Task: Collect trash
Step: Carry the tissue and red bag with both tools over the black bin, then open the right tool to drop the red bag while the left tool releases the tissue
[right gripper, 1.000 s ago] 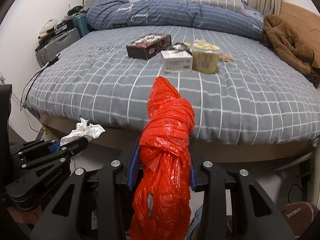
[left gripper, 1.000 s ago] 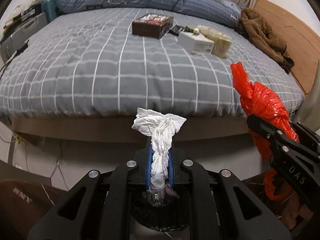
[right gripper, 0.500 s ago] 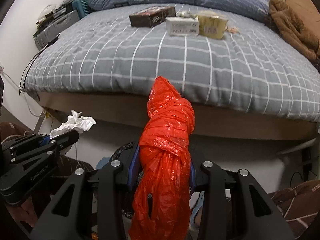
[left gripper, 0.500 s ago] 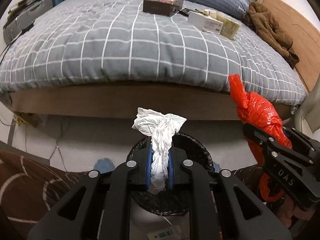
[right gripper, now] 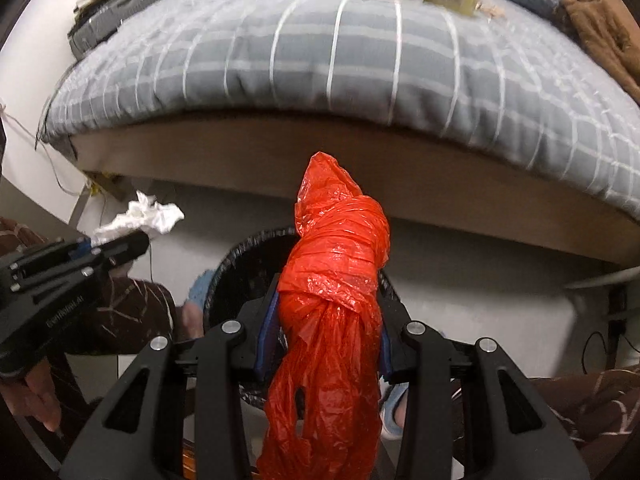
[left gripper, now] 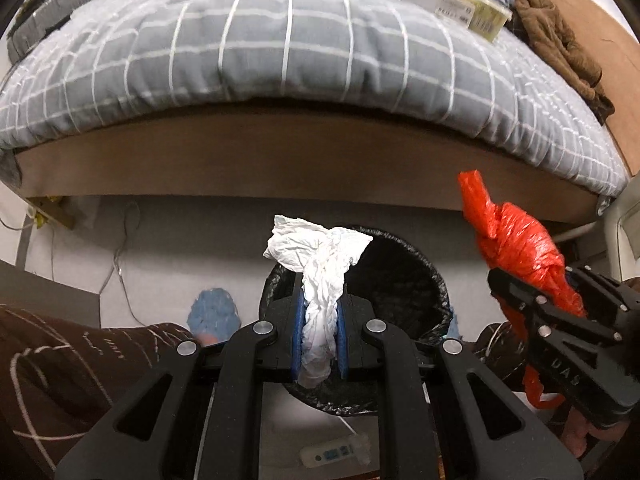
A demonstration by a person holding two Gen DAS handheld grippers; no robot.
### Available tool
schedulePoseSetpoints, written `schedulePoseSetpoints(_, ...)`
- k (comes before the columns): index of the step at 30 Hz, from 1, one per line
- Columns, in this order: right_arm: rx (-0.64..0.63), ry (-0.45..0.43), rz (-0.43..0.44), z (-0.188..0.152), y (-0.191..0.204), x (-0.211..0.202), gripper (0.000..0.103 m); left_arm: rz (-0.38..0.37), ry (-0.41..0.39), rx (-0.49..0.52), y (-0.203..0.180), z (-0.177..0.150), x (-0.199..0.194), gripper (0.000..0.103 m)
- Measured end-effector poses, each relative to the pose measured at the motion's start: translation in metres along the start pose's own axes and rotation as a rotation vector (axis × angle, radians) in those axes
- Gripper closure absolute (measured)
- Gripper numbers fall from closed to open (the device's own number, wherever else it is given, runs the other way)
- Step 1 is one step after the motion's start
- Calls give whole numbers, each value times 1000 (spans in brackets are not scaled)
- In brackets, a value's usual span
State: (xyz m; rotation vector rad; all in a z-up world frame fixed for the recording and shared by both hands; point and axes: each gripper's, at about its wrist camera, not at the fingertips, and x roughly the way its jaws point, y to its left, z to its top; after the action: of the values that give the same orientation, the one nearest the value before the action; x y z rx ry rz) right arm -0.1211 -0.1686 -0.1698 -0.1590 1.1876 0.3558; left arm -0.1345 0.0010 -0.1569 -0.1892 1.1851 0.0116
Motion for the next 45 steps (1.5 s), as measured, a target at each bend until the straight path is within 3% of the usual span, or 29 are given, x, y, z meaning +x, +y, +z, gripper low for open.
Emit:
schedulePoseSetpoints(10, -7, 154, 46, -8, 7, 46, 66, 44, 68, 1, 15, -6, 40, 91)
schedulePoseSetpoints(27, -19, 216, 20, -11, 25, 64, 62, 62, 83, -39, 34, -15, 49, 91)
schedulePoseSetpoints(30, -6, 206, 4, -11, 20, 60, 56, 59, 77, -25, 30, -15, 48, 91)
schedulePoseSetpoints(34, 4, 177, -17, -10, 14, 55, 39, 50, 78, -25, 29, -15, 48, 91)
schedulePoseSetpoints(40, 11, 122, -65, -8, 0, 43, 21, 24, 82, 3, 19, -12, 50, 91)
schedulePoseSetpoints(45, 59, 91, -93, -8, -21, 35, 17, 0, 95, 25, 3, -12, 54, 91)
